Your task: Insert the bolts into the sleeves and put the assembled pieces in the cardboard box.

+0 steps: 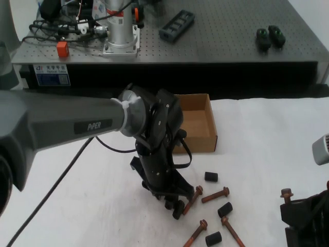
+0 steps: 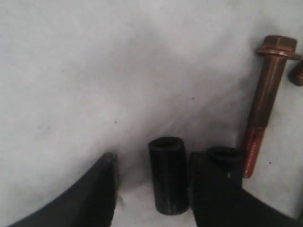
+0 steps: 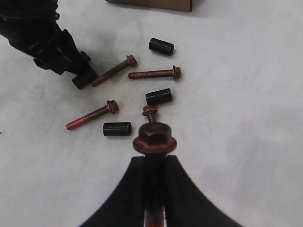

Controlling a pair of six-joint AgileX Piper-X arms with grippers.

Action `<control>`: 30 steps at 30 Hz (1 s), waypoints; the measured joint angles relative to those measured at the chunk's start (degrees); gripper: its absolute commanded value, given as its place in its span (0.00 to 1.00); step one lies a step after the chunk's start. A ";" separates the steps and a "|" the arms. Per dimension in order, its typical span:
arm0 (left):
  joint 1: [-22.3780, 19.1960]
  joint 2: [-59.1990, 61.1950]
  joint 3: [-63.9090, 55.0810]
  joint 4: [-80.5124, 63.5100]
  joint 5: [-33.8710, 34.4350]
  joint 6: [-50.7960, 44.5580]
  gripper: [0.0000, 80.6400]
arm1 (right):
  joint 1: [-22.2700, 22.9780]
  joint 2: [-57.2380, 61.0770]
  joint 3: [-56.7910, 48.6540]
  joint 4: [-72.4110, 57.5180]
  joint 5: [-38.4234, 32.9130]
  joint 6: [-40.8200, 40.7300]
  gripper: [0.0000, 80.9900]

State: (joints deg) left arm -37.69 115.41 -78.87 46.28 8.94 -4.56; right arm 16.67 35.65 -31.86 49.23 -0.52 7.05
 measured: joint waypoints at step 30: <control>-3.65 -55.92 48.39 -61.60 22.92 -9.51 0.01 | 4.04 14.82 0.00 -64.93 -32.30 28.49 0.00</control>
State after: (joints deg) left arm -41.33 59.49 -30.48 -15.32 31.86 -14.07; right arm 20.71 50.47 -31.86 -15.71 -32.82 35.54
